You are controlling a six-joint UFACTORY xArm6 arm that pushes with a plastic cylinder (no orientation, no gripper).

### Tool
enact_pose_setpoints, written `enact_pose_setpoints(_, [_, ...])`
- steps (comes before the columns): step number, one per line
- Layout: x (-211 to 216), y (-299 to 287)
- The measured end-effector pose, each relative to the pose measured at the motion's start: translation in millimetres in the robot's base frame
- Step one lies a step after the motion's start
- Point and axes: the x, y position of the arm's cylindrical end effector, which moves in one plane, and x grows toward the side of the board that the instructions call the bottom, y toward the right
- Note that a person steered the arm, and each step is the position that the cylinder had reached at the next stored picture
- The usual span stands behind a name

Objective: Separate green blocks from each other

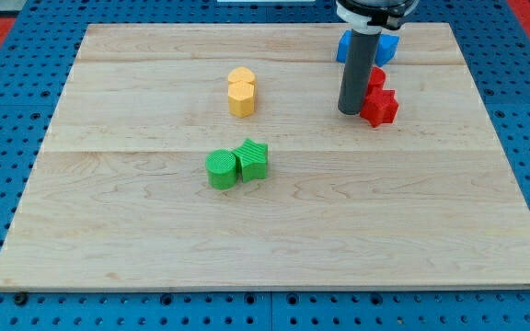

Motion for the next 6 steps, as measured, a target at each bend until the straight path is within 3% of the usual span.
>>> enact_pose_setpoints(1, [2.6, 2.8])
enact_pose_setpoints(2, [41.3, 57.7])
enact_pose_setpoints(3, [75.8, 42.7])
enact_pose_setpoints(5, [107.5, -104.1])
enact_pose_setpoints(6, [46.0, -181.1])
